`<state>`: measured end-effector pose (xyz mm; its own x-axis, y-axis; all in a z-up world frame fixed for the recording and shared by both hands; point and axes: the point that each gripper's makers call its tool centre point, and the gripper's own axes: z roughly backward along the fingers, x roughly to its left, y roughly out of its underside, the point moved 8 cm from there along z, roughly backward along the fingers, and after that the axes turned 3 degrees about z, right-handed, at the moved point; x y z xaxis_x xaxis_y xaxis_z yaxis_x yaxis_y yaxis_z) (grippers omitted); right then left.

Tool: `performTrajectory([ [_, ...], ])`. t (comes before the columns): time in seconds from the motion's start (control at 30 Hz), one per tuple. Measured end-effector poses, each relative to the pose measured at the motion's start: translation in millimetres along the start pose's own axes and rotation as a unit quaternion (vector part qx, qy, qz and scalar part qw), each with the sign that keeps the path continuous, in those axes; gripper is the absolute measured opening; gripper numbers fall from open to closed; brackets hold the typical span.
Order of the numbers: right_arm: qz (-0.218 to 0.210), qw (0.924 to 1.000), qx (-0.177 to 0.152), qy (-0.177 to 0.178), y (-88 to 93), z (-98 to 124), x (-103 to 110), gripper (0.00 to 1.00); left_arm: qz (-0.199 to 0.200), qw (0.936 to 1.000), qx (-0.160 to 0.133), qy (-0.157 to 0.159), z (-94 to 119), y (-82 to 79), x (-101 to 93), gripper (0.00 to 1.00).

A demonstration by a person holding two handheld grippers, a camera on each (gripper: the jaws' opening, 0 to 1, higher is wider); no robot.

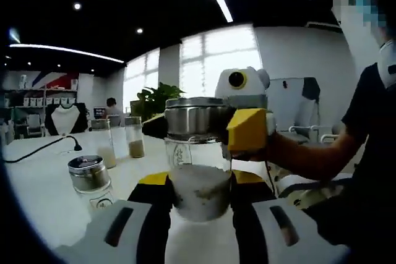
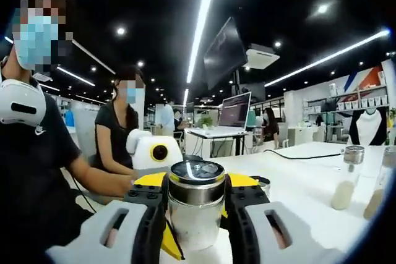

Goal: Rotate the seasoning bottle until the label or dispensing opening points toward the visible target arrow and the bottle remains upright within the marked orientation range

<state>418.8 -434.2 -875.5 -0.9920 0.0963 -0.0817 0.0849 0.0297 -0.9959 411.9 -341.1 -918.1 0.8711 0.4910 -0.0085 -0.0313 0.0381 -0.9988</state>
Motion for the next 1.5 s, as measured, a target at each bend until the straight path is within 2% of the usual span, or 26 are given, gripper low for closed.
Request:
performTrajectory([
  [0.1, 0.024, 0.9994, 0.009, 0.022, 1.6, -5, -1, 0.34, -0.027, 0.9983, 0.009, -0.051, 1, 0.0, 4.7, 0.38],
  [0.2, 0.031, 0.9988, 0.006, 0.039, 0.7, -7, -3, 0.34, -0.025, 0.9968, 0.005, -0.076, 3, -2.1, 7.1, 0.38],
  [0.3, 0.040, 0.9953, 0.010, 0.088, 1.6, -9, -8, 0.33, -0.023, 0.9912, 0.006, -0.130, 5, -1.6, 14.0, 0.38],
  [0.47, 0.029, 0.9921, 0.001, 0.122, 3.3, -18, -7, 0.34, -0.009, 0.9867, -0.033, -0.159, 9, -6.7, 13.0, 0.38],
  [0.57, 0.017, 0.9894, -0.002, 0.144, 1.4, -21, -7, 0.34, -0.018, 0.9829, -0.045, -0.178, 11, -10.0, 12.5, 0.38],
  [0.6, 0.009, 0.9855, -0.003, 0.169, 1.3, -23, -6, 0.34, -0.021, 0.9804, -0.051, -0.189, 13, -11.1, 12.5, 0.38],
  [0.63, 0.010, 0.9848, -0.003, 0.174, 1.2, -23, -5, 0.34, -0.024, 0.9787, -0.056, -0.196, 14, -11.8, 12.2, 0.37],
  [0.77, 0.018, 0.9741, 0.010, 0.225, -0.6, -25, -4, 0.36, -0.053, 0.9712, -0.071, -0.221, 15, -13.9, 8.5, 0.37],
  [0.8, 0.022, 0.9710, 0.014, 0.238, -1.3, -24, -3, 0.37, -0.059, 0.9706, -0.073, -0.222, 15, -14.4, 7.6, 0.37],
  [0.87, 0.020, 0.9704, 0.013, 0.240, -1.7, -25, -1, 0.36, -0.057, 0.9713, -0.073, -0.219, 14, -14.4, 7.9, 0.37],
  [0.93, 0.045, 0.9690, 0.026, 0.242, -1.9, -26, 1, 0.36, -0.037, 0.9751, -0.073, -0.206, 14, -13.6, 9.6, 0.37],
  [1.0, 0.047, 0.9696, 0.026, 0.239, -2.1, -24, -1, 0.35, -0.030, 0.9778, -0.070, -0.195, 12, -12.7, 11.5, 0.38],
  [1.07, 0.055, 0.9731, 0.020, 0.223, -4.5, -22, -2, 0.34, -0.031, 0.9809, -0.072, -0.178, 12, -14.6, 12.1, 0.38],
  [1.2, 0.039, 0.9801, 0.019, 0.193, -9.8, -15, -5, 0.33, -0.019, 0.9894, -0.074, -0.124, 11, -18.4, 11.3, 0.38],
  [1.3, 0.059, 0.9825, 0.036, 0.173, -8.5, -16, -3, 0.33, -0.008, 0.9926, -0.055, -0.108, 11, -15.0, 14.2, 0.37],
  [1.4, 0.082, 0.9825, 0.053, 0.159, -8.4, -19, 1, 0.33, -0.005, 0.9939, -0.048, -0.099, 11, -13.2, 14.4, 0.38],
  [1.5, 0.089, 0.9831, 0.054, 0.151, -10.0, -18, 4, 0.33, -0.004, 0.9957, -0.045, -0.081, 11, -14.0, 13.2, 0.38],
])
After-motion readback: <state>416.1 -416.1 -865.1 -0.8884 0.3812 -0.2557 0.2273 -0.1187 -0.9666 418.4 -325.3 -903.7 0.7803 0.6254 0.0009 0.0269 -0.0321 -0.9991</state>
